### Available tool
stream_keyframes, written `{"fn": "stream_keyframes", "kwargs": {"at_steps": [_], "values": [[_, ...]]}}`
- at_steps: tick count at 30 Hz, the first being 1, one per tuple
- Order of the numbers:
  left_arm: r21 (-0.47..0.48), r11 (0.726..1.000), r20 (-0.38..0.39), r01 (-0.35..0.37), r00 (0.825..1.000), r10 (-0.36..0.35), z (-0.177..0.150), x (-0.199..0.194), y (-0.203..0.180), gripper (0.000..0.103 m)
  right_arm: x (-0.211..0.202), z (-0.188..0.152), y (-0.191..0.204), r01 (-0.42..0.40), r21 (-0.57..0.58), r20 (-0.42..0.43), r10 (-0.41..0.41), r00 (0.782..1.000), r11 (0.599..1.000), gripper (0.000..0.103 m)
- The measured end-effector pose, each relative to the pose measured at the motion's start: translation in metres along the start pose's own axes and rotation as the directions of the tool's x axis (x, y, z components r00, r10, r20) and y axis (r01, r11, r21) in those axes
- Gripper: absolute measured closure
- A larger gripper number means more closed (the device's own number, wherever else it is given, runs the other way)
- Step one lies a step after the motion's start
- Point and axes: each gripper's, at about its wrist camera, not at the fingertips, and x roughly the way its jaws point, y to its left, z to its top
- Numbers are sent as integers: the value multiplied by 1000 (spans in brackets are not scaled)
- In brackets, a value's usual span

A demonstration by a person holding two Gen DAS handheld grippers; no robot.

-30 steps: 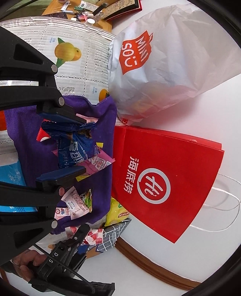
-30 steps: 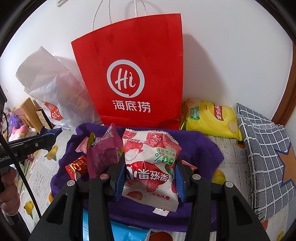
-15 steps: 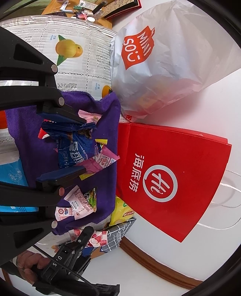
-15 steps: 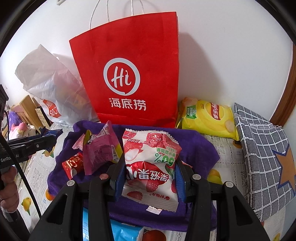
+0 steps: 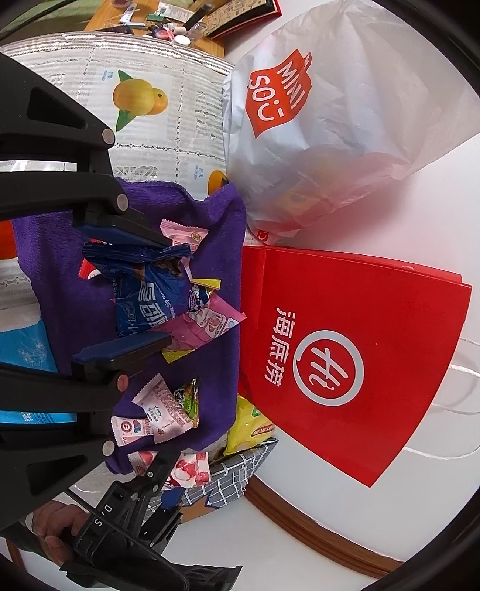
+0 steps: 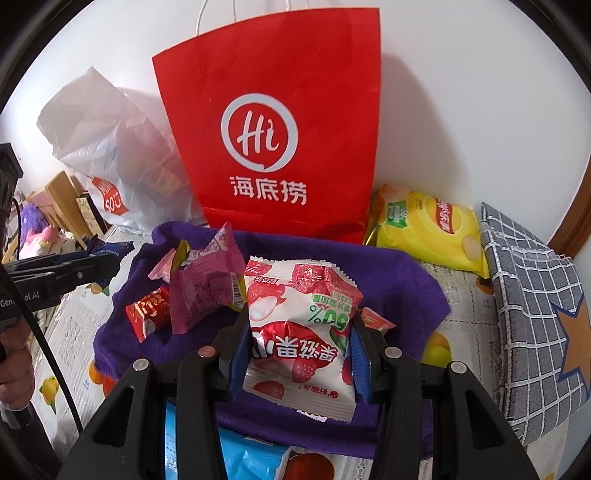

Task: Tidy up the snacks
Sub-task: 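Lower the red-white packet onto the towel and open the right gripper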

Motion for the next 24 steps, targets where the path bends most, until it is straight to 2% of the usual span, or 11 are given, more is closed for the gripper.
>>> {"fn": "stream_keyframes", "kwargs": {"at_steps": [10,24], "values": [[-2,1000,-56,-18,998,18,-2,11,2,61,16,-4,6,9,-16,-61,-10,998,1000,56],[26,999,-117,-47,992,50,-7,26,-4,61,21,-3,5,32,-8,-94,-32,995,999,56]]}}
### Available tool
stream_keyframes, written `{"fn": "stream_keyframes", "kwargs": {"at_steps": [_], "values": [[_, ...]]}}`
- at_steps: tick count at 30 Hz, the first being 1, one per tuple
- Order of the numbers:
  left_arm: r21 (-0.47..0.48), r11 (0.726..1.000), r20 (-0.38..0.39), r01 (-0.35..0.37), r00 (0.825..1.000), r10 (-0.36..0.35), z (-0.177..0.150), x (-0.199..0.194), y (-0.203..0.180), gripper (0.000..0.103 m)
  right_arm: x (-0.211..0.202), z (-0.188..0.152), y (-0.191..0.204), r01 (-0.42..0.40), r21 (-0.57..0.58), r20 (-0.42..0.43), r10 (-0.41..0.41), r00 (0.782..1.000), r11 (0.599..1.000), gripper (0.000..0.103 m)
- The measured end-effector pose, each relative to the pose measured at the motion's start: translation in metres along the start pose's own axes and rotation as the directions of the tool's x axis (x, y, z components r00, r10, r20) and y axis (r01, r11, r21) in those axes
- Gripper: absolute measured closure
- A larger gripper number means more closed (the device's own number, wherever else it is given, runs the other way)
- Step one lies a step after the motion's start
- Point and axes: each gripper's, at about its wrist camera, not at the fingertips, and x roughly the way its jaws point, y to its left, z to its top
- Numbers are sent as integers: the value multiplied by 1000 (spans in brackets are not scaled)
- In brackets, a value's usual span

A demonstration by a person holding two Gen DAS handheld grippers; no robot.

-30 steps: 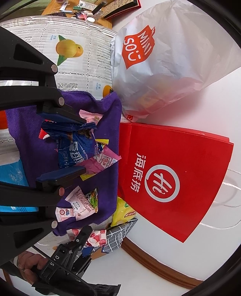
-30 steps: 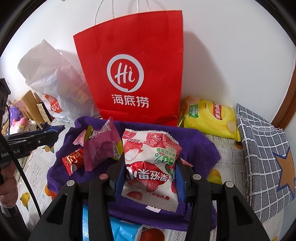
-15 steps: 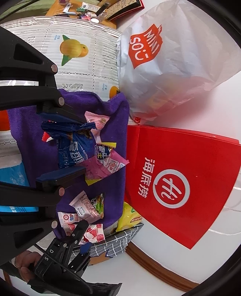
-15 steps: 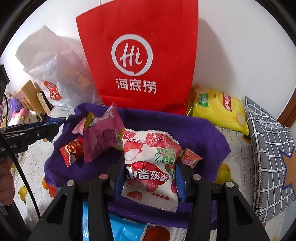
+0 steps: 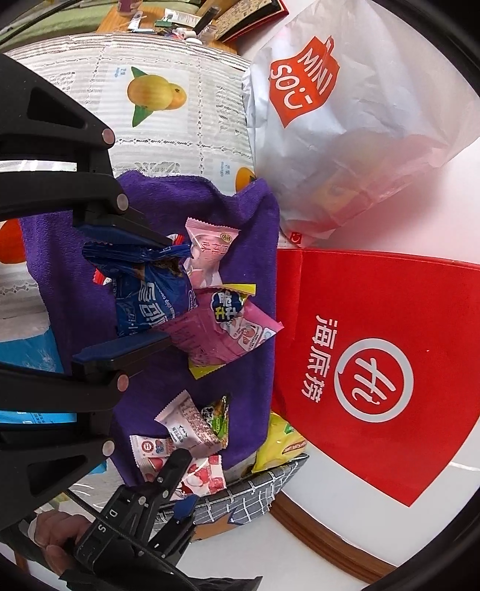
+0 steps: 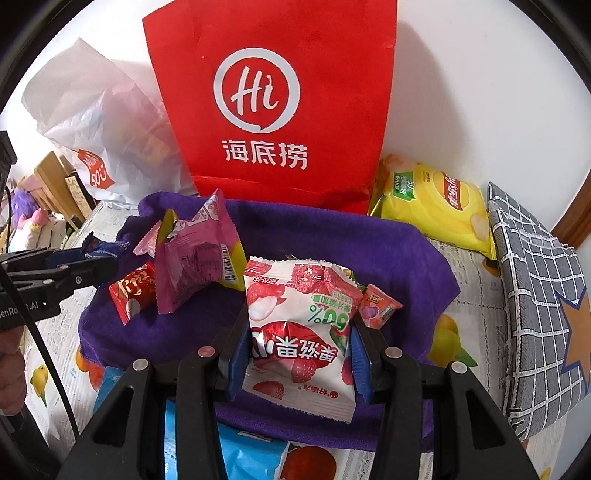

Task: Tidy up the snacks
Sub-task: 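Lower the red-white packet onto the towel and open the right gripper, then lower the blue cookie packet onto the towel and open the left gripper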

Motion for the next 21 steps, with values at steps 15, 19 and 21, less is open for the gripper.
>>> {"fn": "stream_keyframes", "kwargs": {"at_steps": [15,19,21], "values": [[1,1000,-39,1,999,-1,-1,10,-2,61,-5,1,-2,-1,8,17,1,1000,1000,55],[3,1000,-47,7,999,-7,0,13,-3,61,-11,1,-2,-1,10,31,1,1000,1000,55],[5,1000,-48,11,999,-11,0,13,-4,60,-13,0,-1,-1,6,39,1,999,1000,55]]}}
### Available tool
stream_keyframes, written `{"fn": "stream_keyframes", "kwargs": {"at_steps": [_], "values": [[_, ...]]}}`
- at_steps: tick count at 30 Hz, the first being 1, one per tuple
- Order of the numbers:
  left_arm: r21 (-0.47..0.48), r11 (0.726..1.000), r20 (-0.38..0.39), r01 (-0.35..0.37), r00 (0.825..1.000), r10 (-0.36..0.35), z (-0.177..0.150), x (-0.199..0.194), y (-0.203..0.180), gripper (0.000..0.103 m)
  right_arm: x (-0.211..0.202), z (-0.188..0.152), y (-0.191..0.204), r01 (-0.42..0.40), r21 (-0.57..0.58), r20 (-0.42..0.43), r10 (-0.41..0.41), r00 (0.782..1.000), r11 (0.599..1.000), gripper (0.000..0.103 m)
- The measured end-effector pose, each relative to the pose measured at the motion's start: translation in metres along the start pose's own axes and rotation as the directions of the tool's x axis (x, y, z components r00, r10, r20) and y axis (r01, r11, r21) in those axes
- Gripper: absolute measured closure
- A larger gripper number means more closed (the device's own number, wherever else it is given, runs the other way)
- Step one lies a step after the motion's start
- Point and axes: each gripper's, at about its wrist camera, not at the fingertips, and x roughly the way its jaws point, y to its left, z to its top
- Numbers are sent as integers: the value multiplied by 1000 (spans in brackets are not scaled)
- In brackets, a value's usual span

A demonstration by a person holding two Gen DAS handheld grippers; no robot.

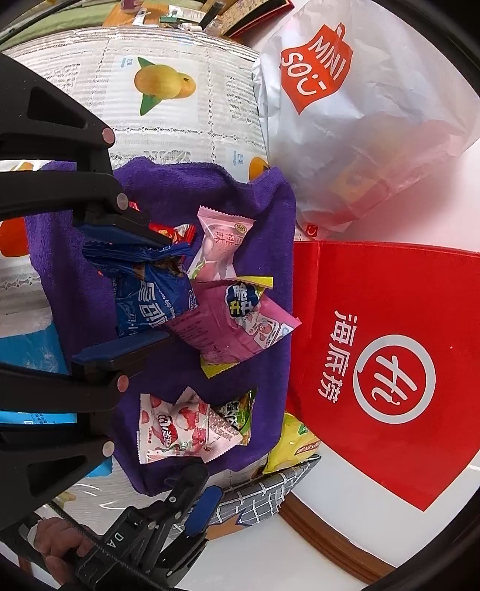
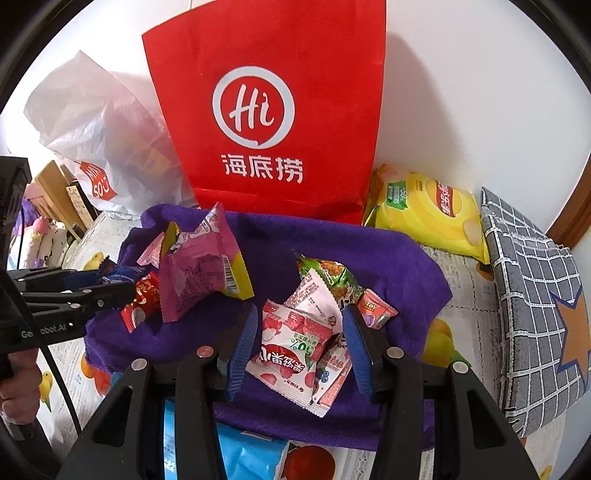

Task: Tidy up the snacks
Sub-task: 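Lower the blue cookie packet onto the towel and open the left gripper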

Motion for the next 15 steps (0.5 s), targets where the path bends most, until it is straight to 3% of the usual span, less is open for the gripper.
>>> {"fn": "stream_keyframes", "kwargs": {"at_steps": [6,15], "values": [[2,1000,-4,-7,1000,7,0,1,-1,59,-9,1,4,1,-9,25,-1,1000,1000,55],[-10,1000,-18,27,999,-27,1,-3,-3,41,-20,4,1,12,13,50,-12,999,1000,55]]}}
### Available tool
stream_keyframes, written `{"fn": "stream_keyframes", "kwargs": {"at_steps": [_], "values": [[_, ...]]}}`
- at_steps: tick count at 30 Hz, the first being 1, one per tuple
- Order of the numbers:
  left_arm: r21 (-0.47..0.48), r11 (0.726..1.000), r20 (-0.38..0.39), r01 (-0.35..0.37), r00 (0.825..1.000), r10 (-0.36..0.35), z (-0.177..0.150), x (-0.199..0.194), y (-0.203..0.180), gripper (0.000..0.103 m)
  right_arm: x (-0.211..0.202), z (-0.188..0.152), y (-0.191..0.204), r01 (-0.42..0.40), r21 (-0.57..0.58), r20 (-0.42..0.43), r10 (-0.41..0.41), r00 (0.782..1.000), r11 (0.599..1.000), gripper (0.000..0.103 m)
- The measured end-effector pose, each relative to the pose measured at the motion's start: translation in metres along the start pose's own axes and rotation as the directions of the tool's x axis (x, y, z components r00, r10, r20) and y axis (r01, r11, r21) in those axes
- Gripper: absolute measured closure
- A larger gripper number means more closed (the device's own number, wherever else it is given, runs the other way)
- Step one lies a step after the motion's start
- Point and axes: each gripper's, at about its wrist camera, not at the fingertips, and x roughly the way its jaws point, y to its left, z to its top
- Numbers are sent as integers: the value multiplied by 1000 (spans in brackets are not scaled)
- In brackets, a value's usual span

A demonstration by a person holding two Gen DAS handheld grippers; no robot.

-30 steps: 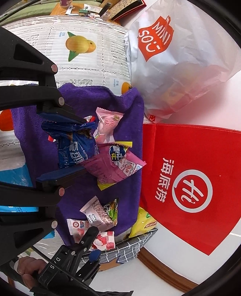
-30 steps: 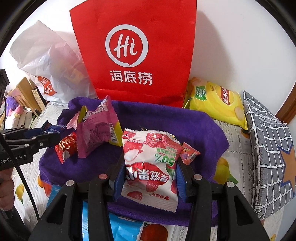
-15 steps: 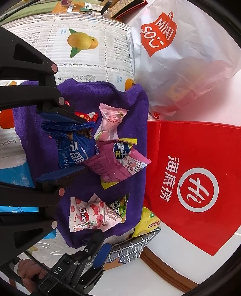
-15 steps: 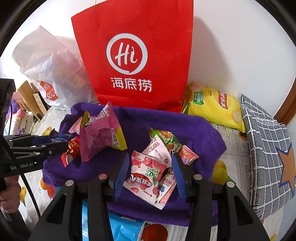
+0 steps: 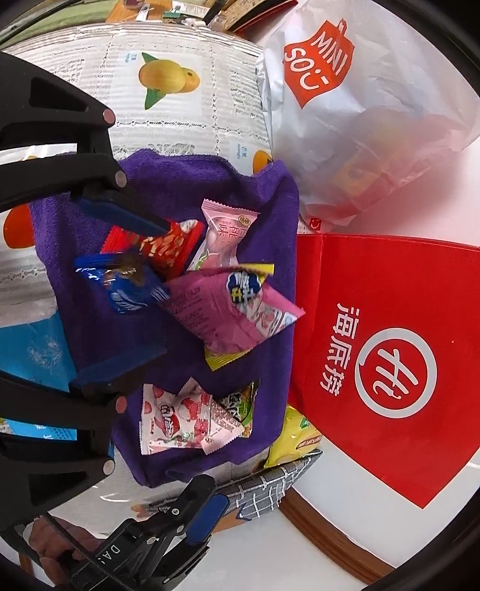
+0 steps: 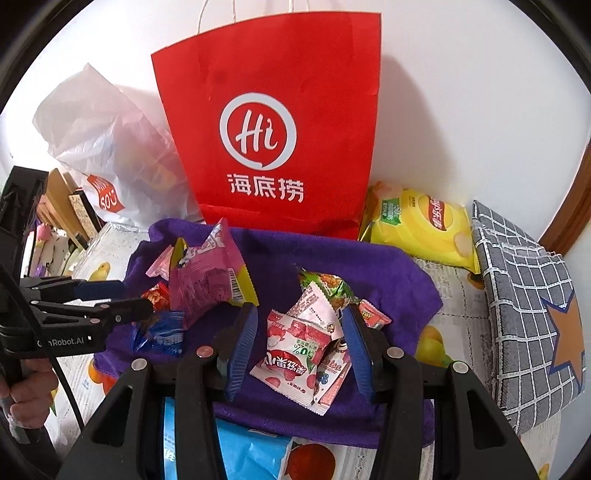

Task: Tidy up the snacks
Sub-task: 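Lower the blue cookie packet onto the towel and open the left gripper, then move both grippers back past the blue tissue pack to the remaining snacks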

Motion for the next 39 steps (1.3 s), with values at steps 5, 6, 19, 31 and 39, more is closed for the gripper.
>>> {"fn": "stream_keyframes", "kwargs": {"at_steps": [5,6,19,31,39], "values": [[18,1000,41,17,999,-18,-1,-16,-5,34,-11,-1,-1,8,12,29,-9,1000,1000,55],[24,1000,48,18,999,-20,-1,-19,-7,34,-13,-2,0,8,15,33,-8,999,1000,55],[115,991,166,67,982,-86,-11,-71,-34,34,-49,-33,-2,38,95,40,-42,998,995,55],[183,980,236,73,965,-116,-28,-126,-47,34,-83,-81,-18,85,232,-31,-80,996,969,55],[213,975,224,63,968,-111,-61,-145,-46,34,-87,-125,16,65,200,-86,-48,995,978,55]]}}
